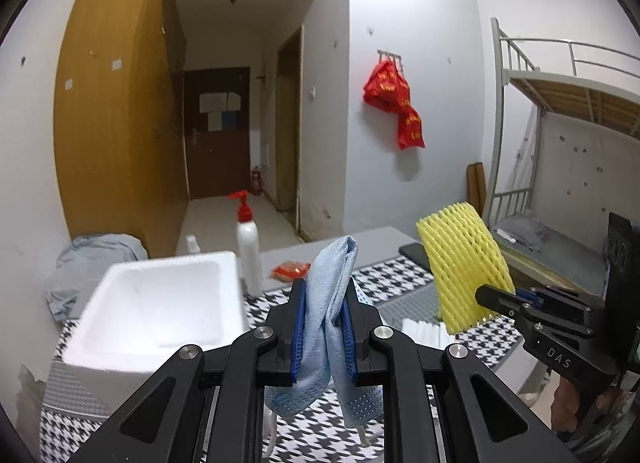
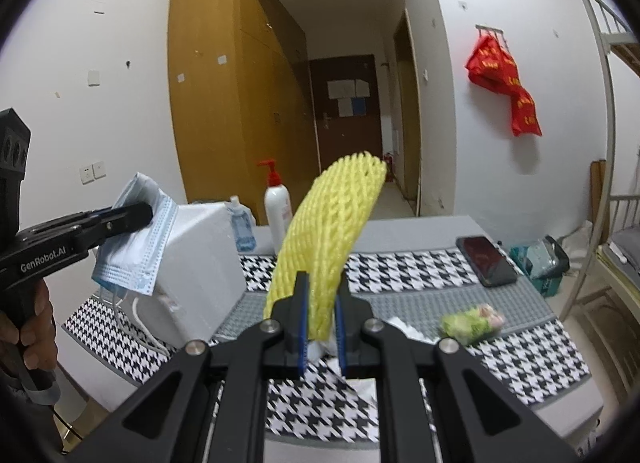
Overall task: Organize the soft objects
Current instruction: 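Carry the mask into the white foam box and open the left tool while the right tool carries the net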
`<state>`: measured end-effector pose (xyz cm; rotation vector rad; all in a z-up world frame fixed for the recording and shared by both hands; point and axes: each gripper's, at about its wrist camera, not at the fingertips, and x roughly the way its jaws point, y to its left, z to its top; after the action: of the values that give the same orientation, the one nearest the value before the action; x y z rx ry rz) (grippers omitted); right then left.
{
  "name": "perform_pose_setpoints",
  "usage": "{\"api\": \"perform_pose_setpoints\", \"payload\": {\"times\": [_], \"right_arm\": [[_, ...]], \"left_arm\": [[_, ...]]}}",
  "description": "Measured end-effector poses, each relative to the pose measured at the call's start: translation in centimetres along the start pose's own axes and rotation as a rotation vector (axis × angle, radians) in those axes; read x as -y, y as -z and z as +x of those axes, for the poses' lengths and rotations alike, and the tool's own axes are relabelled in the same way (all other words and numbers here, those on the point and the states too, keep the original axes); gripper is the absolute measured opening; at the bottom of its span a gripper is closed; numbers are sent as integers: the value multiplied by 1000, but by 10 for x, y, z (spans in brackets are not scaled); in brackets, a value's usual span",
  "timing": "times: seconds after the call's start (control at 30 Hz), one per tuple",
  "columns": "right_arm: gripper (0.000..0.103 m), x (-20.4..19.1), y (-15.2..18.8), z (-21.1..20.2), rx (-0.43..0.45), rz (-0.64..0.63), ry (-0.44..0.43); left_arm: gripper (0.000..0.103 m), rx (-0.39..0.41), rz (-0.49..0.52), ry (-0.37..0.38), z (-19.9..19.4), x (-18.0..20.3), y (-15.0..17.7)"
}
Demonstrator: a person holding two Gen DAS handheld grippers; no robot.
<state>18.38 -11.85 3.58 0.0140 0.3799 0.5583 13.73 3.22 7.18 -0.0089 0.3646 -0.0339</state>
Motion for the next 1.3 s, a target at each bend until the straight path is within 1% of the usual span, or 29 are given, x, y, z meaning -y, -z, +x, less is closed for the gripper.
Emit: {"api": "perform_pose_setpoints", "payload": {"times": [0.23,0.4,0.5,0.8,1.1,1.3], "right_arm": [[14,-25,-19,0,54,-38,-34],[14,-43,-26,5,77,-46,-56],[14,-52,-28,8,82,-52,-73],[14,-78,-33,21,86,-72,-111],[14,-99,-40,36,75,-103,-172],[14,-108,-43,45,71,-107,-213]], "left_arm": [[18,42,6,-35,-13,-22,-11],[18,68,2,-67,-19,-38,-10],[18,68,-4,-53,-21,-48,-9],[18,99,-19,-89,-23,-68,-11],[18,99,-42,-131,-21,-83,-12],[18,85,-79,-119,-16,-96,-9]]}}
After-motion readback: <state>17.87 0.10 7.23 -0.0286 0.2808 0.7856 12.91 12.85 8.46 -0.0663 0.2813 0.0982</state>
